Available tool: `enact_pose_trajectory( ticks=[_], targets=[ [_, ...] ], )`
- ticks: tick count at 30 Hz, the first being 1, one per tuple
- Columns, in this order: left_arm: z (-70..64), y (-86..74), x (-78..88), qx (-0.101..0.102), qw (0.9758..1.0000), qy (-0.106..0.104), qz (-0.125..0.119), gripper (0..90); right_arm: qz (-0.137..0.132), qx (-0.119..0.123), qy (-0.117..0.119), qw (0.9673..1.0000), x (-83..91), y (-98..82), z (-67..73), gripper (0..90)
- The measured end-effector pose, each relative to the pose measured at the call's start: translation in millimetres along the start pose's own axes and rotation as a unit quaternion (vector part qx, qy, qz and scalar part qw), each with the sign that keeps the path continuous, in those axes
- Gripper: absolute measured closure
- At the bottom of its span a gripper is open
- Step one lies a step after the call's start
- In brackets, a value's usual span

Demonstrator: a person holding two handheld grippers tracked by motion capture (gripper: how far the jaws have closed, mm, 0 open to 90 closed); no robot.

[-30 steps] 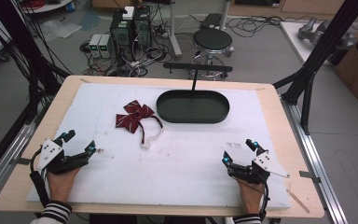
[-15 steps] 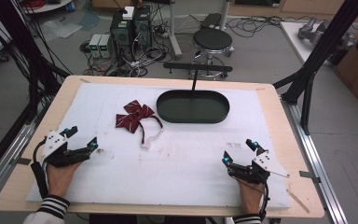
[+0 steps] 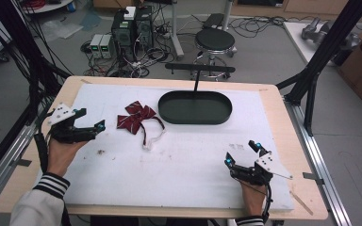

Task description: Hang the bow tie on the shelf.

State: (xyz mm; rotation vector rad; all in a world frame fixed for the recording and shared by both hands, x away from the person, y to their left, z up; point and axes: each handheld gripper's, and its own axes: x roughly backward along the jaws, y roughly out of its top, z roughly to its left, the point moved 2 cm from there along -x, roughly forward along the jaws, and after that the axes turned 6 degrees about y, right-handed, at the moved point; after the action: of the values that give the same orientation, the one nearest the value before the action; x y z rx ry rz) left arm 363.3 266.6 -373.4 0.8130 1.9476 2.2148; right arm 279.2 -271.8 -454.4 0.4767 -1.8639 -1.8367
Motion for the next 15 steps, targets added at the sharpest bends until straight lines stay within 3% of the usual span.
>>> enact_pose_trajectory(
  ticks=[8,15],
  targets=[
    [-13.9,27.4,-34.2,-0.037,0.998,-0.009,0.051,13.8,-0.001,-0.001,0.001,1.0,-0.2,0.1,-0.3,3.2],
    [-29.8,38.0,-58.8,-0.069,0.9933,-0.027,0.089,14.4,-0.001,-0.001,0.001,1.0,-0.4,0.1,-0.4,3.2]
  ],
)
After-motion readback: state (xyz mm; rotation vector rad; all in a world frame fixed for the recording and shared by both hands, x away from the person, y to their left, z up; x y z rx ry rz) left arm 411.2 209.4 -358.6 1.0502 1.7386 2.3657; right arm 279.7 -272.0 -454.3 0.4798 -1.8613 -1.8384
